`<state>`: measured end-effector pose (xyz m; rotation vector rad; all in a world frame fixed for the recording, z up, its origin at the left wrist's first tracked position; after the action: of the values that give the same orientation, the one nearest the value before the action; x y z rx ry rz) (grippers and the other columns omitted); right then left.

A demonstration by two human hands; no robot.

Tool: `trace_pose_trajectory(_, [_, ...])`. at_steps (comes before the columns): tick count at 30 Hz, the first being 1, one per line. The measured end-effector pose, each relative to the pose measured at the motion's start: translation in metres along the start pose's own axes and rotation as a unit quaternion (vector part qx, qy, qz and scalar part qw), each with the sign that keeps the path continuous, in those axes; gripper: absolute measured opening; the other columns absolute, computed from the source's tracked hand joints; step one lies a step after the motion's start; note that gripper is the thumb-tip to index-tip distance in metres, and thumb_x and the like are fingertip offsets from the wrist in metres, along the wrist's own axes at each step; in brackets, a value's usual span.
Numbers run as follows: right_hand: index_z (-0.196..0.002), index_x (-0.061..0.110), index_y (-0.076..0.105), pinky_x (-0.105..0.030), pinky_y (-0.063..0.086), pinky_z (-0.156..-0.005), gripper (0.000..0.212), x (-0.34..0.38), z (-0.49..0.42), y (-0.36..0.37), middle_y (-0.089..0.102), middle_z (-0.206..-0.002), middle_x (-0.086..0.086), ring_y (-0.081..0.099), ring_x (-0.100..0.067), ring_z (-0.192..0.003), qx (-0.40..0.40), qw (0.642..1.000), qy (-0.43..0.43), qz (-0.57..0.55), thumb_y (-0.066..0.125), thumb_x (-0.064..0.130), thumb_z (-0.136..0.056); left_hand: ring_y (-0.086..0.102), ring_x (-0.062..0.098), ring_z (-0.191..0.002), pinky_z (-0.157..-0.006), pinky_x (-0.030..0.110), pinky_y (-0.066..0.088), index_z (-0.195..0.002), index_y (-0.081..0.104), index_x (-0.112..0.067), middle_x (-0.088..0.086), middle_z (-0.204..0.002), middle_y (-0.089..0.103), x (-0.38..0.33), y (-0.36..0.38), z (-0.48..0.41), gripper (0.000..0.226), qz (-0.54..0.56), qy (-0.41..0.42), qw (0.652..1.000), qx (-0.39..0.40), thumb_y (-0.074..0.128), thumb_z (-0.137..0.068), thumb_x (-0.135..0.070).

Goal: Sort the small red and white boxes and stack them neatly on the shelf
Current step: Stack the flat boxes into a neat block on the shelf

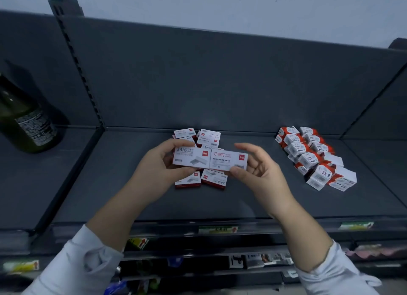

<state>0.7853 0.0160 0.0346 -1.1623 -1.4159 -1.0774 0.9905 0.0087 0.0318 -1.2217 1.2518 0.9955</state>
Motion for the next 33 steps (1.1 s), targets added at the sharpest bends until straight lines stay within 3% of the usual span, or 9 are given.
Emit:
trace_pose_trajectory(3, [-0.120,0.017,0.055,-0.029,0.057,-0.085,0.048,0.009,0.002,-0.001,0.075,-0.107,-0.005,0.070,-0.020,-0.101,-0.006,1.000,-0.001,-0.022,0.069,0.006,-0.075,0.069,0.008,-0.097,-0.078,0.020,0.056,-0.112,0.064,-0.026,-0.009,-0.101,0.073,-0.010,0.001,0.004,0.048,0.005,0.011,1.000,-0.005,0.079,-0.074,0.000])
trace_pose_trajectory(7, [-0.120,0.015,0.054,-0.024,0.056,-0.081,0.045,0.016,0.006,-0.001,0.075,-0.105,-0.005,0.071,-0.018,-0.098,-0.006,1.000,0.000,-0.020,0.065,-0.005,-0.082,0.069,0.012,-0.100,-0.079,0.027,0.058,-0.114,0.057,-0.026,-0.004,-0.107,0.071,-0.016,-0.001,0.008,0.056,0.026,0.035,0.999,-0.029,0.080,-0.070,0.001])
trace_pose_trajectory(11, [-0.120,0.014,0.056,-0.025,0.057,-0.081,0.048,0.018,0.008,-0.004,0.075,-0.107,-0.006,0.071,-0.022,-0.100,-0.013,1.000,0.001,-0.028,0.069,0.007,-0.075,0.071,0.014,-0.095,-0.074,0.028,0.059,-0.108,0.055,-0.017,-0.001,-0.101,0.073,-0.016,0.002,0.012,0.050,0.070,0.028,0.996,-0.049,0.078,-0.070,0.005])
trace_pose_trajectory(18, [-0.119,0.012,0.059,-0.024,0.057,-0.078,0.047,0.018,0.006,-0.006,0.074,-0.107,-0.010,0.071,-0.022,-0.099,-0.021,0.998,0.007,-0.058,0.069,0.010,-0.072,0.071,0.018,-0.093,-0.073,0.025,0.058,-0.113,0.057,-0.014,0.000,-0.098,0.074,-0.024,0.012,0.013,0.048,0.176,0.047,0.982,-0.046,0.072,-0.070,0.003])
trace_pose_trajectory(24, [-0.116,0.010,0.059,-0.023,0.057,-0.077,0.044,0.017,0.007,-0.003,0.074,-0.105,-0.009,0.071,-0.021,-0.098,-0.014,0.998,0.009,-0.063,0.067,0.009,-0.073,0.065,0.015,-0.101,-0.085,0.025,0.054,-0.133,0.051,-0.031,0.007,-0.103,0.065,-0.040,0.014,0.014,0.060,0.159,0.108,0.981,-0.026,0.068,-0.081,-0.007])
trace_pose_trajectory(27, [-0.117,0.010,0.059,-0.023,0.057,-0.077,0.044,0.015,0.007,-0.006,0.074,-0.106,-0.011,0.071,-0.022,-0.099,-0.028,0.997,0.009,-0.070,0.067,0.009,-0.074,0.064,0.014,-0.112,-0.091,0.029,0.054,-0.140,0.040,-0.046,0.010,-0.125,0.055,-0.040,0.020,0.010,0.068,0.119,0.103,0.988,0.004,0.064,-0.086,-0.012])
trace_pose_trajectory(29, [-0.117,0.009,0.059,-0.023,0.057,-0.077,0.044,0.014,0.006,-0.008,0.074,-0.106,-0.011,0.071,-0.021,-0.098,-0.033,0.997,0.010,-0.072,0.067,0.009,-0.074,0.065,0.021,-0.108,-0.089,0.032,0.056,-0.138,0.036,-0.051,0.013,-0.128,0.047,-0.041,0.025,0.008,0.072,0.092,0.097,0.991,0.027,0.066,-0.082,-0.017])
trace_pose_trajectory(31, [-0.116,0.009,0.059,-0.022,0.056,-0.076,0.043,0.014,0.006,-0.009,0.074,-0.105,-0.010,0.071,-0.020,-0.097,-0.031,0.997,0.012,-0.075,0.066,0.008,-0.074,0.066,0.026,-0.101,-0.084,0.034,0.057,-0.136,0.039,-0.051,0.010,-0.120,0.049,-0.039,0.028,0.006,0.072,0.085,0.087,0.992,0.030,0.069,-0.078,-0.019])
trace_pose_trajectory(33, [-0.115,0.009,0.059,-0.022,0.056,-0.075,0.042,0.014,0.007,-0.011,0.075,-0.104,-0.010,0.071,-0.019,-0.095,-0.032,0.996,0.011,-0.082,0.066,0.008,-0.074,0.068,0.022,-0.102,-0.080,0.035,0.058,-0.135,0.047,-0.039,0.005,-0.116,0.054,-0.035,0.031,0.004,0.064,0.132,0.062,0.989,0.021,0.067,-0.078,-0.018])
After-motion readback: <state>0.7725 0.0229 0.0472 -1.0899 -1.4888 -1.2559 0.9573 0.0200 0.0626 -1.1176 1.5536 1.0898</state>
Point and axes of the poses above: each hand's wrist, its own z-axis away from the middle knuckle, its own y-axis out of the palm, x = y × z, the point moved 9 cm from there along -z, towards the middle knuckle
